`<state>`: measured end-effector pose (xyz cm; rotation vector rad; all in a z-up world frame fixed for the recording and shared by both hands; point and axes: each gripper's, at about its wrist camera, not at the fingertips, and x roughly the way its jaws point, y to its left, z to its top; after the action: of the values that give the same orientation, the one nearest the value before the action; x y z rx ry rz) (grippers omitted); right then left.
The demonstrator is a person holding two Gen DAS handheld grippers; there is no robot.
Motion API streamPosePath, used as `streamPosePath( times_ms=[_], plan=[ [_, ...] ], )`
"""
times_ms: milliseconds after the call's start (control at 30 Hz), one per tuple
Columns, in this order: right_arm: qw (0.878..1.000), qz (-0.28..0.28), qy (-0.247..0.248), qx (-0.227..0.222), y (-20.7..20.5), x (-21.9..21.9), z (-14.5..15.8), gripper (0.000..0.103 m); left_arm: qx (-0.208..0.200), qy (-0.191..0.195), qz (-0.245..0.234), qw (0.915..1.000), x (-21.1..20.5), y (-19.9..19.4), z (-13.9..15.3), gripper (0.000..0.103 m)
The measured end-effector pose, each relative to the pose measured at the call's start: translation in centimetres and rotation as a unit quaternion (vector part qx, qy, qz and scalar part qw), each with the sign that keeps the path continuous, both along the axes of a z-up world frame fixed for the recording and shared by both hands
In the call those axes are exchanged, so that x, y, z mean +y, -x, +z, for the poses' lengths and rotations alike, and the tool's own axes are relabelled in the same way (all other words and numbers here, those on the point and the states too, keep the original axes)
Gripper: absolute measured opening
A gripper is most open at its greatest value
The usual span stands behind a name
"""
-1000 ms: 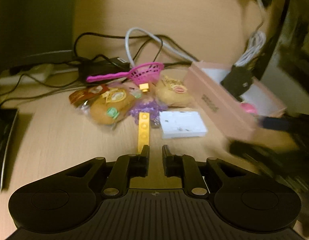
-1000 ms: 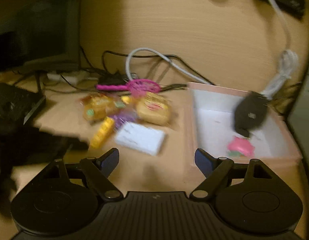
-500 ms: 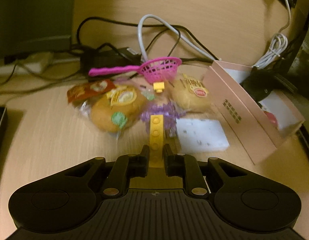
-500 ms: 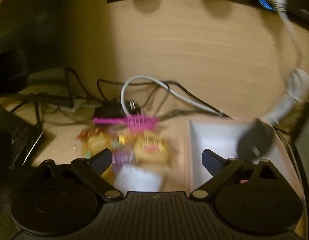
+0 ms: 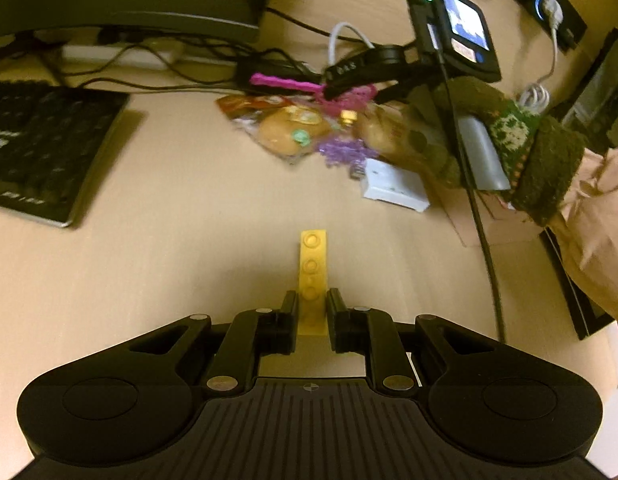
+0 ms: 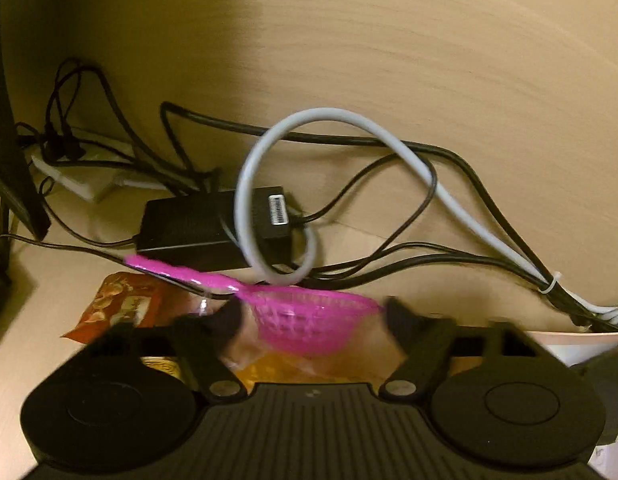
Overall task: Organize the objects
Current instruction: 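Lift the yellow brick with the left gripper while the right grasps the pink net, then drop the yellow brick and pink net into the pink box with both grippers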
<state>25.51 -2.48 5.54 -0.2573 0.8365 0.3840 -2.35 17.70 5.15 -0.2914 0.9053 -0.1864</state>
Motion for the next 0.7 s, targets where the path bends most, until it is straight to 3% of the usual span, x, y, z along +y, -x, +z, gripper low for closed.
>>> streamPosePath(
  times_ms=[133,367,700],
  plan=[
    [0.999,0.011,-0.019,-0.031,3.1,-0.4,2.1,0.071,-0.002,0.006,0.012,0.9999,0.7,0.3,-0.1,0.018],
    [0.995,0.041,-0.066,-0.059,13.5,-4.7,6.4,0.071,-0.001,0.011,0.0,0.9999,-0.4,-0.1,-0.6,0.018],
    [0.998,-0.009,-0.014,-0.053,27.1,-13.2,5.0,0.071,-0.002,0.012,-0.075,0.9971,-4.6,1.1,-1.1,0.018]
  ],
)
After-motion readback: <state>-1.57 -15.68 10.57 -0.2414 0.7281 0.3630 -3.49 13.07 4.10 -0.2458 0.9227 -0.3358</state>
